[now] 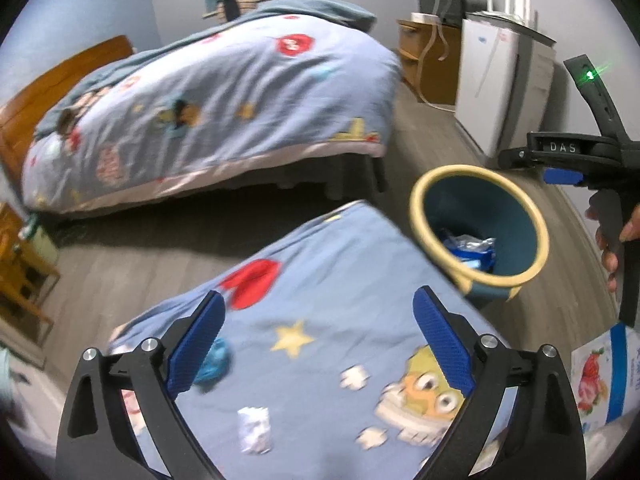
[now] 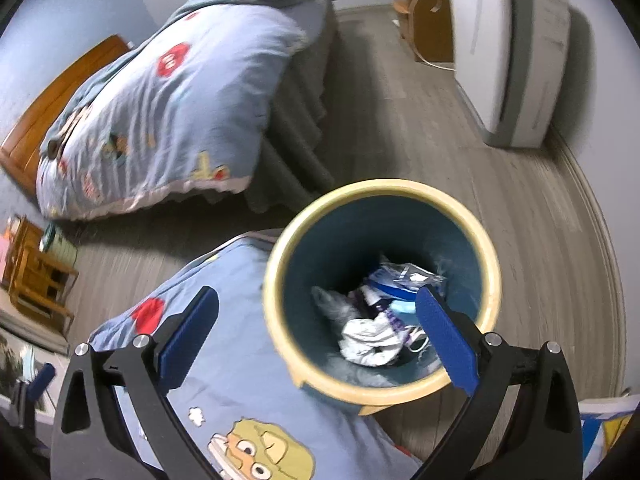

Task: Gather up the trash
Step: 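Move both open tools back over the cushion toward the remaining trash, then grasp the silver foil packet with right tool while left tool grasps the blue cloth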

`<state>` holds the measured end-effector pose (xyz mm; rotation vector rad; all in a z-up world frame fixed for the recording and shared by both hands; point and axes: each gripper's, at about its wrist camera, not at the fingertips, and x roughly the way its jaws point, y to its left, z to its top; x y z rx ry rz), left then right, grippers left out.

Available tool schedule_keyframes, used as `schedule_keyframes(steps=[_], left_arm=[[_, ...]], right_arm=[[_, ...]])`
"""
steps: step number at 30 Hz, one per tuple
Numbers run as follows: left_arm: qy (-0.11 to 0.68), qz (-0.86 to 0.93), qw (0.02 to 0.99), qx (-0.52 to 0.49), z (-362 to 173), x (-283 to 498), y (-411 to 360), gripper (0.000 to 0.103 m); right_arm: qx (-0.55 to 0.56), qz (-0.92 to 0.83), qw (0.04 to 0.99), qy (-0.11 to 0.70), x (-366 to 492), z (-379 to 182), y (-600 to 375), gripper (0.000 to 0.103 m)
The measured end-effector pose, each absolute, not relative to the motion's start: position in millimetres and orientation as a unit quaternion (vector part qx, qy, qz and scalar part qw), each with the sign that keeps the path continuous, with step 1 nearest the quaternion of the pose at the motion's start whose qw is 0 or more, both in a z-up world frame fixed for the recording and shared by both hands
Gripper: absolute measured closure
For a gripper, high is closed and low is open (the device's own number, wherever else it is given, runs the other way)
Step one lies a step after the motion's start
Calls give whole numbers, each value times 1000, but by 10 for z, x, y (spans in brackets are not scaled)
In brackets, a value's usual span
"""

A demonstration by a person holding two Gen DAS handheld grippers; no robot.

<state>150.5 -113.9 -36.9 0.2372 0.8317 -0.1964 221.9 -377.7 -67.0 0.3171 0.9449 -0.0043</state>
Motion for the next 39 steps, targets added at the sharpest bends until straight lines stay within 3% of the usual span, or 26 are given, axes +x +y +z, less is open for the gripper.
schedule_keyframes(steps=[16, 30, 39], left_arm=[[405, 3, 912, 61, -439, 984, 205, 8], [405, 16, 914, 21, -510, 933, 848, 8], [427, 6, 904, 17, -675, 1094, 992, 8]], right_arm=[[36, 89, 880, 466, 1922, -582, -2357, 6], [27, 120, 854, 506, 1541, -1203, -1248, 6], [-39, 134, 841, 523, 1379, -1683, -746, 7]])
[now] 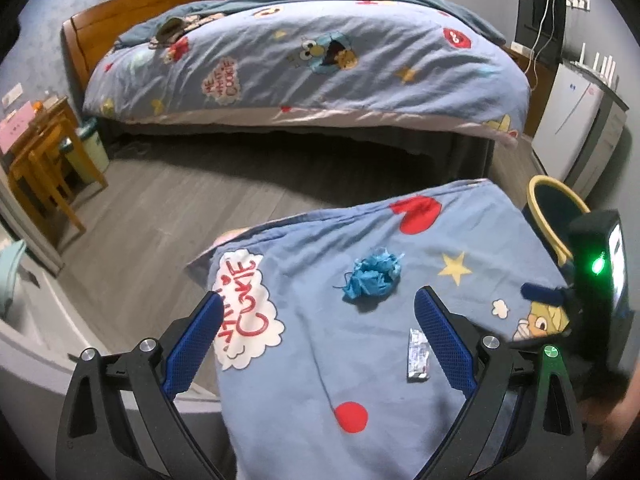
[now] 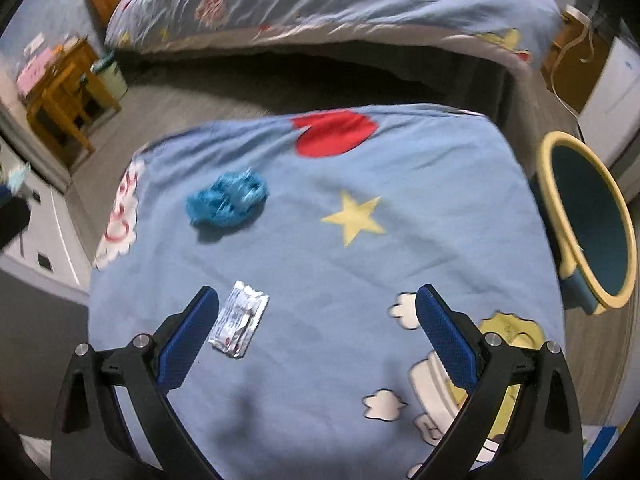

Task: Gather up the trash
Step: 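Grasp the silver foil packet with right tool while left tool grasps the blue cloth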

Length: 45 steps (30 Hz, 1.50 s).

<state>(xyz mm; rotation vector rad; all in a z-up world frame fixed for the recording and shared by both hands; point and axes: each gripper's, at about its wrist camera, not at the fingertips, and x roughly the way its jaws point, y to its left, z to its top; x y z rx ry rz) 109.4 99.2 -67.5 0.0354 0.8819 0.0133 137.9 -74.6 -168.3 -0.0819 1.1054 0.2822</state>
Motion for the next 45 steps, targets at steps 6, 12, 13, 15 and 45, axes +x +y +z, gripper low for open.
schedule_keyframes(steps=[6, 12, 13, 15, 45], left_arm=[[432, 7, 902, -7, -732, 1216, 1158, 8], [442, 20, 897, -4, -815, 1324, 1257, 8], [444, 21, 896, -4, -826, 1344, 1270, 8], [448, 24, 894, -7, -855, 1371, 1288, 8], [495, -10, 868, 27, -1727, 2061, 619, 22]], right_arm=[[-52, 168, 823, 540, 1324, -1932, -456, 25], [-69, 187, 801, 565, 1332, -2166, -284, 49], [-71, 189, 797, 570, 1337, -2198, -273, 56], [-95, 184, 796, 568, 1333, -2217, -263, 71], [-43, 180, 834, 519, 2007, -1266, -1407, 92]])
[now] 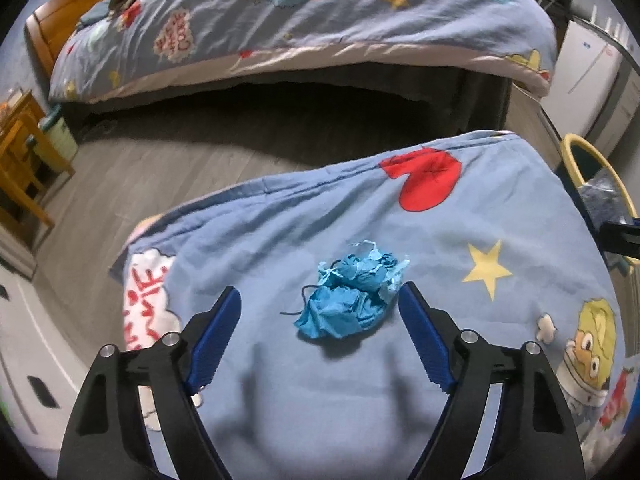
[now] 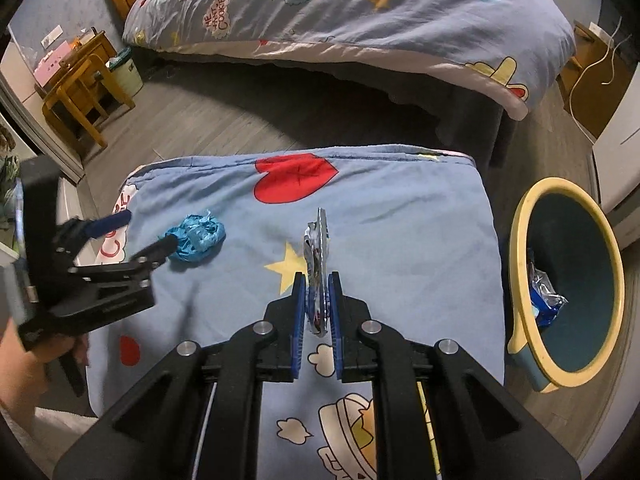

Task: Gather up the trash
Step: 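Grasp the silver foil packet with right tool while left tool grasps the blue cloth, then carry the foil packet and blue cloth over the bin with both tools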

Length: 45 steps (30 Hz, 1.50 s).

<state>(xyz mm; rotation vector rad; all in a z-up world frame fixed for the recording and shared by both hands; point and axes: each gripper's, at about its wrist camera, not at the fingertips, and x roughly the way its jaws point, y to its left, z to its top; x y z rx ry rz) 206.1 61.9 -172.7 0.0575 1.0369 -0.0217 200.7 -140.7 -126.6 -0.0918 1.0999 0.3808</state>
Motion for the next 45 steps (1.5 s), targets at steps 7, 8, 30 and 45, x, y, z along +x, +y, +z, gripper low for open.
schedule_keyframes(steps=[7, 8, 30, 45], left_arm=[[506, -18, 862, 21, -1903, 2144, 533, 36], [509, -19, 860, 23, -1925, 2151, 516, 38], [482, -44, 874, 37, -1643, 2025, 239, 83], [427, -91, 898, 42, -1055, 2032, -516, 83]], right_arm=[[-37, 186, 834, 519, 2070, -1270, -1448, 92], [-36, 186, 833, 520, 2079, -1280, -1451, 92], [-49, 179, 843, 504, 2006, -1160, -1567, 92], [5, 127, 872, 473, 2061, -921, -2402, 92]])
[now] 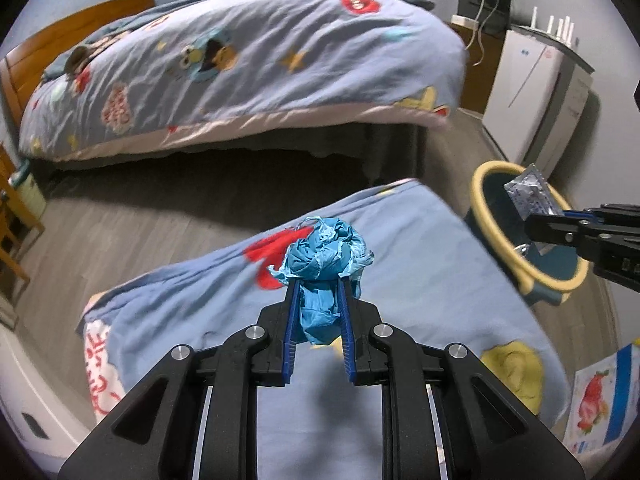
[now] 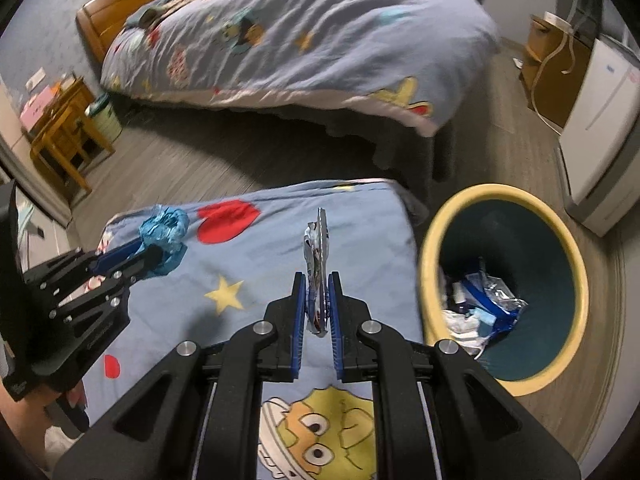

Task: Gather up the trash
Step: 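Carry the foil packet and blue cloth over the bin with both tools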

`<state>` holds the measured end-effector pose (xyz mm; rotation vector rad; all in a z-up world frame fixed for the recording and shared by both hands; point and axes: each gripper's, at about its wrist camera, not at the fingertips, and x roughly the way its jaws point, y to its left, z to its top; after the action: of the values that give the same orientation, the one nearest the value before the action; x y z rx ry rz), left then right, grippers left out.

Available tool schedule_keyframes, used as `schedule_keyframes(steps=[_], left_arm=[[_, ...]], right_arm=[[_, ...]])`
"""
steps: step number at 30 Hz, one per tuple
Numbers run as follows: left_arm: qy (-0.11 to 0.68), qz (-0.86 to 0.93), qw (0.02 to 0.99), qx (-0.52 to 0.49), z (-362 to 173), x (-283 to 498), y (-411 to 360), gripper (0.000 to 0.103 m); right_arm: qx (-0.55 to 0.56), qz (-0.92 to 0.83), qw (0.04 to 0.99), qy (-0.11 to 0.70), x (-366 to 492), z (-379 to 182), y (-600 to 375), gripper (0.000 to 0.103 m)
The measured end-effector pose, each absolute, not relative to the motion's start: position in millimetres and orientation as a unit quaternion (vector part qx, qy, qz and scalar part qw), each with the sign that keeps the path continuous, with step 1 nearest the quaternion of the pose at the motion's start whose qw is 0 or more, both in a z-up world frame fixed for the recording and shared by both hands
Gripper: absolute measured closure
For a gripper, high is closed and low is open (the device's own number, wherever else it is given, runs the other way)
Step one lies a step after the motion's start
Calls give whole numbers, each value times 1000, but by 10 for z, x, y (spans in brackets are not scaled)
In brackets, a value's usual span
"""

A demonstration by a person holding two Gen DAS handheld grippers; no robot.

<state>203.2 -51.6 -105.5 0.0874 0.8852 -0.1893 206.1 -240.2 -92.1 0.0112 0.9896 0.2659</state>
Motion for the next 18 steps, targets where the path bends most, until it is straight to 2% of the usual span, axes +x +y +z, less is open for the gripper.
schedule_keyframes(steps=[9, 18], left_arm=[[412, -144, 897, 70, -964, 2009, -1262, 83], [413, -200, 883, 101, -1097, 1934, -2013, 83]], right_arm=[[62, 77, 881, 463, 2074, -907, -3229, 92], [128, 18, 873, 470, 2050, -1097, -4084, 92]])
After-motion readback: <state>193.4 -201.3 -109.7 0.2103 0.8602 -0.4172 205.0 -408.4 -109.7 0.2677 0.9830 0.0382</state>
